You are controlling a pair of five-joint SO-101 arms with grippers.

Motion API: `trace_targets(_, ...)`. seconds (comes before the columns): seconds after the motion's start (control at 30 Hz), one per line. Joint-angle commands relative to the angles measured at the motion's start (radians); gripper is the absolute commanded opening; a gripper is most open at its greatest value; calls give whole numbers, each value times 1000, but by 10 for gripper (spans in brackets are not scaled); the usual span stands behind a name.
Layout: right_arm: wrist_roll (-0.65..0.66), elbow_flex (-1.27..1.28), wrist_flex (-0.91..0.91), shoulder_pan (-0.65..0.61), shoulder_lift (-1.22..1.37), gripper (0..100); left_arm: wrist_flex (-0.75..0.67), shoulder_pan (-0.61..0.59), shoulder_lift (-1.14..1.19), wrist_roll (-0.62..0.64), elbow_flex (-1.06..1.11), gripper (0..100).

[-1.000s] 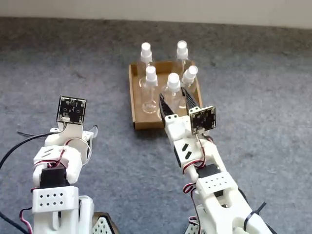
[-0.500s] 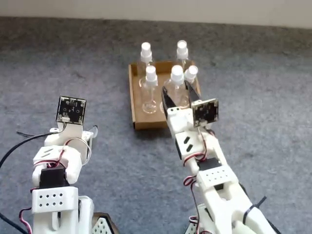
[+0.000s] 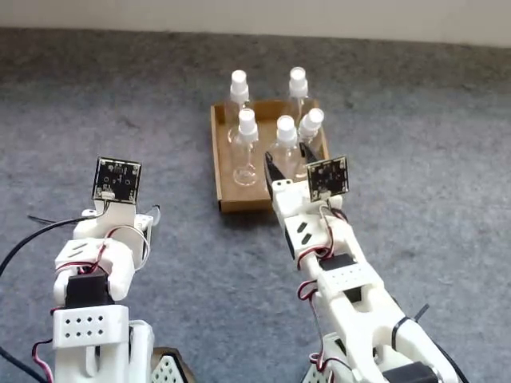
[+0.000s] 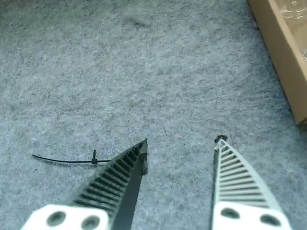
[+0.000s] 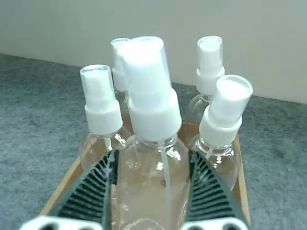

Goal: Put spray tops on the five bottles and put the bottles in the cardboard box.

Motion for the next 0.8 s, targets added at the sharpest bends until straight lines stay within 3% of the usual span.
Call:
trace_targets(0.0,-6,-71,-24,7,16,4,-18,-10,7,11,-4,210)
trace_targets(0.77,-3,-64,-93,-21,127,9,-18,-10,7,11,-4,210)
